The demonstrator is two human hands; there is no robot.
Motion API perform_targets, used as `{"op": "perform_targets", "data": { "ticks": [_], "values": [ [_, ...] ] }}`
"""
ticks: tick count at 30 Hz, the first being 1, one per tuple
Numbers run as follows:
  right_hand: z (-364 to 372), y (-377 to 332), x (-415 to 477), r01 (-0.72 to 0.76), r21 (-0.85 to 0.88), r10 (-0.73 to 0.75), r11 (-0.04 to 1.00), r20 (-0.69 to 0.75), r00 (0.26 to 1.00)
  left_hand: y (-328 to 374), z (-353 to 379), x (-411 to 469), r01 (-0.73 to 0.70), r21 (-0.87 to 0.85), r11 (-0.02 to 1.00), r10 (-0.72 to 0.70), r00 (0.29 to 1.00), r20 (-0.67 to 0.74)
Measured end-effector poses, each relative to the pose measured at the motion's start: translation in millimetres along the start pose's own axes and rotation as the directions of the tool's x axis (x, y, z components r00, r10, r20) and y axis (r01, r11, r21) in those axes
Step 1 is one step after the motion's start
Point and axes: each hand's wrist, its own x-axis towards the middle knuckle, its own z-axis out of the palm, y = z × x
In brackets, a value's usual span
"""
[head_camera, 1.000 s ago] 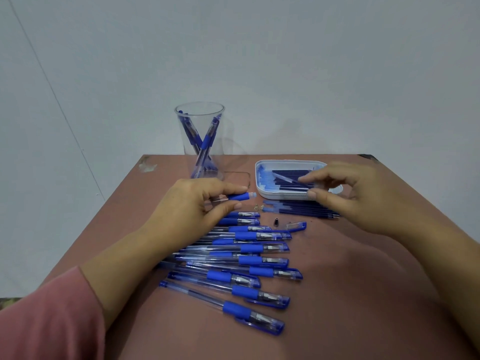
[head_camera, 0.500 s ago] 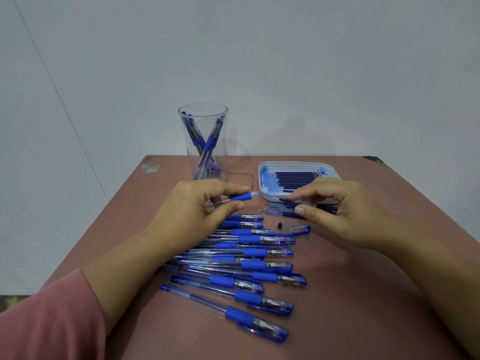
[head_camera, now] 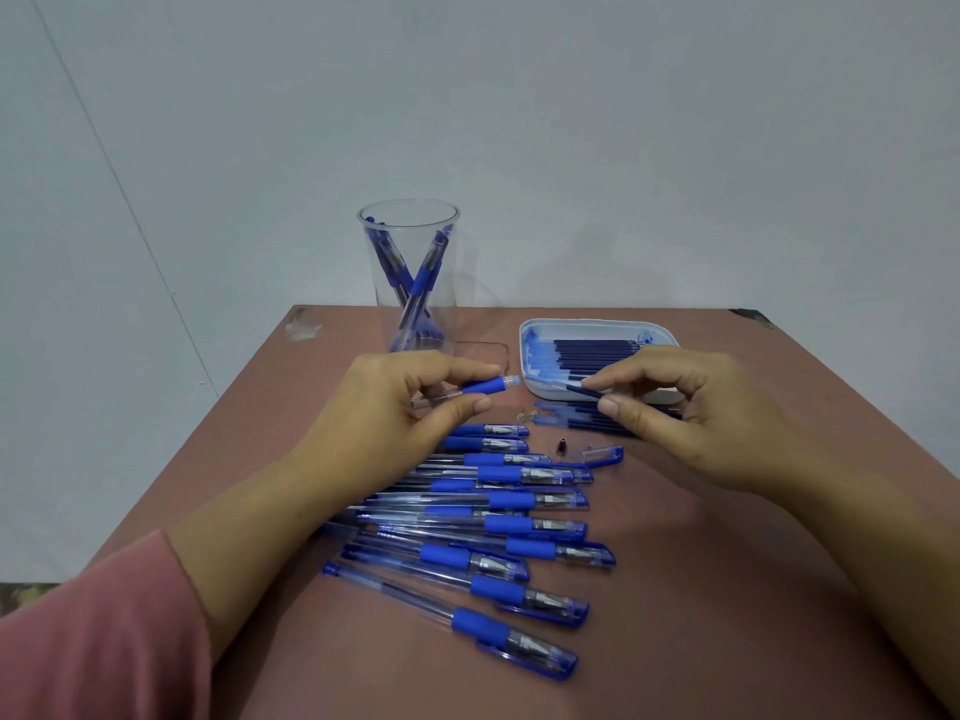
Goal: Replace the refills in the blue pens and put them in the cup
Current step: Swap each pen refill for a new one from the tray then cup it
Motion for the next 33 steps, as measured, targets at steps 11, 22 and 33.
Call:
{"op": "perform_targets", "data": {
  "ticks": [11,22,33],
  "values": [
    [5,0,-1,0.065,-0.023,-0.064,0.998,0.055,0.996,-5,-1,0,-0.043,0.070,0.997,0.041,0.999,0.022],
    [17,-1,4,0.185,-0.202,-0.171,0.962,0.085,0.982,-1,0,-1,-0.169,0.176,0.970,0.144,0.979,0.145],
    [20,-4,4,0.164,-0.201,-0.157,0.966,0.049,0.986,-2,2,-2,-0.128,0.140,0.982,0.112,0.987,0.116]
  ]
}}
